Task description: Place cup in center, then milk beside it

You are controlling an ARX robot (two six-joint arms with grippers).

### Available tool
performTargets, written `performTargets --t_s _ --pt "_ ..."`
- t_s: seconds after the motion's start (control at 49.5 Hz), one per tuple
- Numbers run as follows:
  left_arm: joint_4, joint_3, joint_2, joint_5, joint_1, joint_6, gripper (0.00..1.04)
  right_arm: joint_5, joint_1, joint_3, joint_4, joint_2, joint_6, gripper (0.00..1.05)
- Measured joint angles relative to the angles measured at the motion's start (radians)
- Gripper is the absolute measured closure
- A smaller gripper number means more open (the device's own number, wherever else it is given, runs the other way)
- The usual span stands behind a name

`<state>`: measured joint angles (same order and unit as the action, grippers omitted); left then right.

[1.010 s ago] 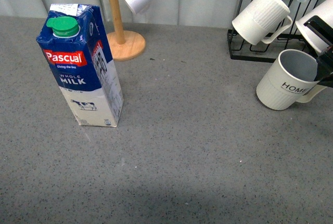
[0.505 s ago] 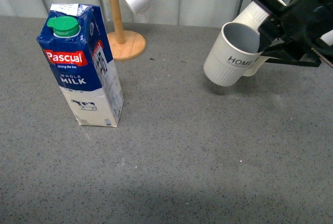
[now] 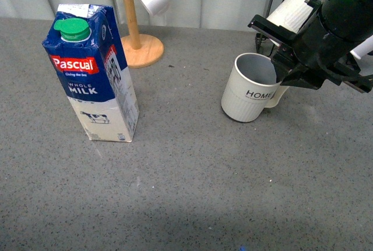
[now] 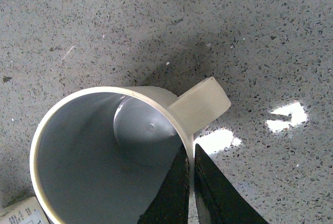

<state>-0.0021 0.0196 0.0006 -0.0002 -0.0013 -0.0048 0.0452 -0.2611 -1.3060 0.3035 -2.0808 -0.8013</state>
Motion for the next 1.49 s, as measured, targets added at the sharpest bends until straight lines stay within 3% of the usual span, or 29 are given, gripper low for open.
performTargets --t_s 0.101,0.263,0.444,0.545,0.667,0.747,0.869,0.97,1.172,1.273,1.495 --pt "0.000 0.000 0.000 0.000 0.000 0.000 0.06 0.010 -0.001 0.000 0.000 0.000 0.017 1.01" --pt "0.000 0.000 0.000 0.000 0.000 0.000 0.06 -0.003 -0.003 0.005 -0.008 0.006 0.016 0.80" --pt "0.000 0.000 0.000 0.000 0.000 0.000 0.06 -0.019 -0.009 0.032 -0.048 0.082 0.008 0.50" --pt "0.000 0.000 0.000 0.000 0.000 0.000 0.06 0.004 -0.011 0.059 -0.081 0.150 0.013 0.35" --pt "0.000 0.000 0.000 0.000 0.000 0.000 0.06 0.061 -0.009 0.146 -0.166 0.274 0.055 0.10" --pt "0.000 0.000 0.000 0.000 0.000 0.000 0.06 0.158 0.001 0.316 -0.510 0.325 0.235 0.21" --pt "0.000 0.000 0.000 -0.001 0.000 0.000 0.06 0.162 0.040 0.584 -1.053 0.387 0.550 0.39" --pt "0.000 0.000 0.000 0.000 0.000 0.000 0.06 0.145 0.074 0.727 -1.293 0.470 0.696 0.55" --pt "0.000 0.000 0.000 0.000 0.000 0.000 0.06 0.104 0.113 0.887 -1.359 0.608 0.776 0.83" --pt "0.000 0.000 0.000 0.000 0.000 0.000 0.06 0.076 0.137 0.990 -1.359 0.689 0.797 1.04" --pt "0.000 0.000 0.000 0.000 0.000 0.000 0.06 0.035 0.183 1.151 -1.385 0.834 0.798 1.04"
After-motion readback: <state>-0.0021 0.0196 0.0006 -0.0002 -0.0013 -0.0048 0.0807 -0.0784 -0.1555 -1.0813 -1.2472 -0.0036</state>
